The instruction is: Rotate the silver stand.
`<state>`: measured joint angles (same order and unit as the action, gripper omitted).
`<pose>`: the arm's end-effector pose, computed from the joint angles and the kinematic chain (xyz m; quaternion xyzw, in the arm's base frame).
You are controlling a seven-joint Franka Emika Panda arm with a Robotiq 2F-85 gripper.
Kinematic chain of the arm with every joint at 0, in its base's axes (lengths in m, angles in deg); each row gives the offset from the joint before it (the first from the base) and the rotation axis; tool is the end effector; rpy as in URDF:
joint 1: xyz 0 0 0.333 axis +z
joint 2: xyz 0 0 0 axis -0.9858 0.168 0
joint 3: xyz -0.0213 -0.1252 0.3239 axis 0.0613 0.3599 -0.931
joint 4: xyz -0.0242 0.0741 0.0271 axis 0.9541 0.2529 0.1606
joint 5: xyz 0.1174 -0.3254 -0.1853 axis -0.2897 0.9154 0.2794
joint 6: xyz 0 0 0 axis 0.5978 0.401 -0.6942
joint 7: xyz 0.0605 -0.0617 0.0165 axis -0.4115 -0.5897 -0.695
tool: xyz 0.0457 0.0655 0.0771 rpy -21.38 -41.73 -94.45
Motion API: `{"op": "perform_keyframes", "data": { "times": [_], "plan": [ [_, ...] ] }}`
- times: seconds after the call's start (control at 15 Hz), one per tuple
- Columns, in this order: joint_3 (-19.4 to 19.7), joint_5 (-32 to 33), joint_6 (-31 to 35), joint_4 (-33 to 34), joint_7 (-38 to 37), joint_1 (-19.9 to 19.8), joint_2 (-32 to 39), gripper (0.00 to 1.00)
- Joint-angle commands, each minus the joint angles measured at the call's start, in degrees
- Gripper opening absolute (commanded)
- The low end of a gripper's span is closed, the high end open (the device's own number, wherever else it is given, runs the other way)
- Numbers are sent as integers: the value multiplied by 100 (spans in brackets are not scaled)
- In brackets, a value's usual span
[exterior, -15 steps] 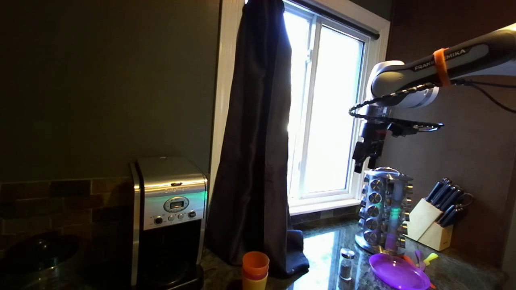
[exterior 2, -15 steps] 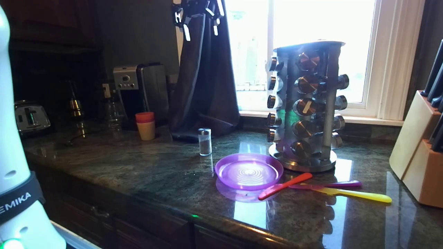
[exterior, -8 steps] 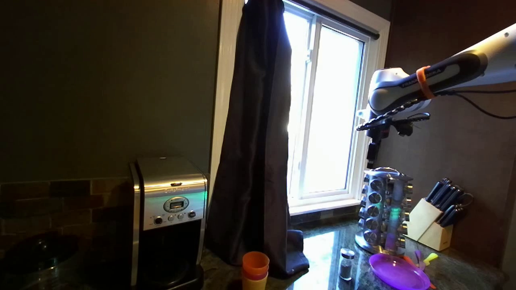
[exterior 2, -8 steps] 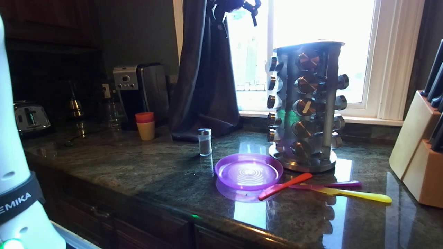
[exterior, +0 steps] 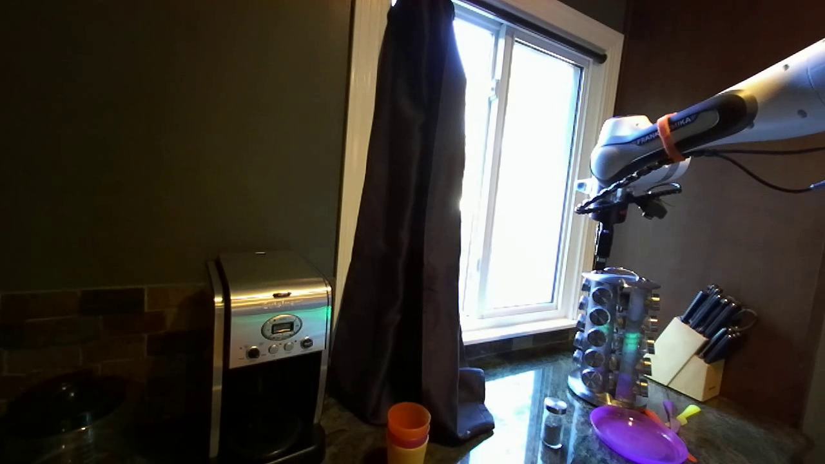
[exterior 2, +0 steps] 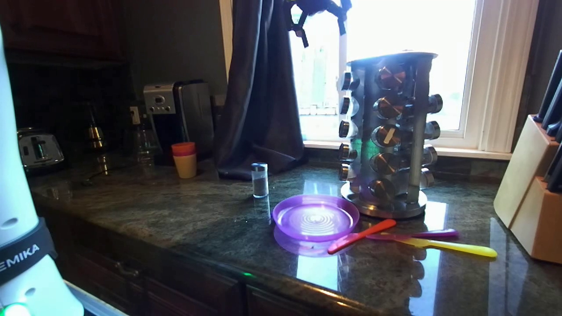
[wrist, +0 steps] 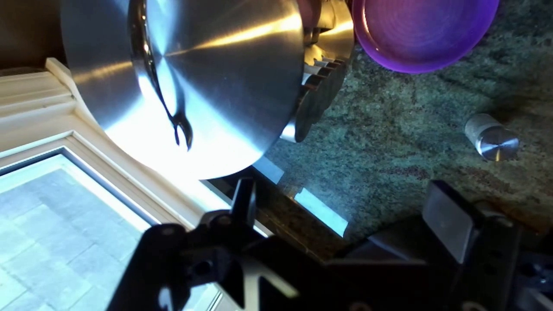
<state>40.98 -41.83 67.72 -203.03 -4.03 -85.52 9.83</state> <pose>0.4800 -0.2003 0.5883 0.9447 0.2876 0.0586 0.1464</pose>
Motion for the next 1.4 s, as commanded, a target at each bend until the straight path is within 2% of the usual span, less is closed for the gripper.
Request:
{"op": "perform_keyframes", "data": {
  "times": [0.0,0.2,0.53,0.67,1.33],
  "plan": [
    [-97,-30,-7,15,23,-107,11,100],
    [-28,-150,42,191,152,-120,126,100],
    [245,-1085,-814,940,1452,-224,572,100],
    [293,-1231,-949,1242,1702,-378,801,100],
    [235,-1370,-1062,2380,2712,-1095,1944,100]
  ]
}}
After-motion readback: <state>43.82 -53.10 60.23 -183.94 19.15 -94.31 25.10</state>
